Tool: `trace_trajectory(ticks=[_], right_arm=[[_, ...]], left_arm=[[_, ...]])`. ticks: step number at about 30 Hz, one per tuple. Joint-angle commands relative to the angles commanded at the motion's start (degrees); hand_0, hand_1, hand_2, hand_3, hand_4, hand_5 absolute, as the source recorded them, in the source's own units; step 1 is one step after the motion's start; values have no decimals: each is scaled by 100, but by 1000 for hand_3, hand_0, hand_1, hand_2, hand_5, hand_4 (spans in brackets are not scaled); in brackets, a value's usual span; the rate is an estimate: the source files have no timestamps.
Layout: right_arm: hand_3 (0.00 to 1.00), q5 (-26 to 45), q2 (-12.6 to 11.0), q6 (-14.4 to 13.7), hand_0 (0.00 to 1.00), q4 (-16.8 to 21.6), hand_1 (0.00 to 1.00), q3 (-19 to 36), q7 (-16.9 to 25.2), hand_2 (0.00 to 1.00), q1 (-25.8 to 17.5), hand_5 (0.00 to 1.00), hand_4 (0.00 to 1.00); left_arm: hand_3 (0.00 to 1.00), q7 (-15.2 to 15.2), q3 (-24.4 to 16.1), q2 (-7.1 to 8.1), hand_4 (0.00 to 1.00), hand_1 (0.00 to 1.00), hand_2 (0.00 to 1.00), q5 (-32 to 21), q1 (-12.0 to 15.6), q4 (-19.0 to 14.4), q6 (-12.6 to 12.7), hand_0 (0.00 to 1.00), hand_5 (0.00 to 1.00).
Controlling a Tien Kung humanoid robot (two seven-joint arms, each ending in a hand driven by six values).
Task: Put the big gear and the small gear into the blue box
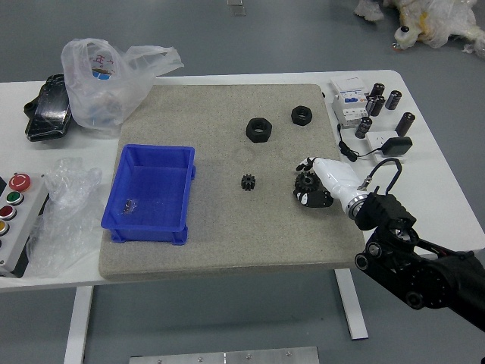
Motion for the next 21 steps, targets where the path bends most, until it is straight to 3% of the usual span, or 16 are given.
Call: trace_trajectory(ticks=[4,5,10,11,16,17,21], right_arm=[[706,18,-36,2,367,-35,585,-39,-21,730,14,173,533],[660,21,-42,-4,337,-38,498,-46,-23,572,13,168,56],[660,33,-59,-101,337,-25,498,-115,8,572,10,168,56],[507,34,-59,-121,284,-18,427,-133,20,379,14,62,2],[507,47,-53,-205,284,22,427,-205,68,379,42,62,2],[361,51,-52,-223,263,27,382,-220,80,283,53,2,2],[361,119,-31,-289,263,109,382,-347,146,283,216,2,2]], left_arm=[[711,-5,10,-4,632,644,609,-12,2,-1,-4,636,250],[712,-9,16,-4,633,644,609,-19,1,-1,-6,636,250],[712,-42,65,-6,633,644,609,-69,-1,0,-15,636,250],[712,-48,72,-7,634,644,609,-75,-3,0,-16,636,249],[712,-76,111,-12,634,644,609,-113,-8,1,-24,636,249],[713,-78,115,-13,634,644,610,-118,-9,1,-24,636,252],[713,-64,93,-9,634,644,610,-98,-8,-2,-24,636,252]])
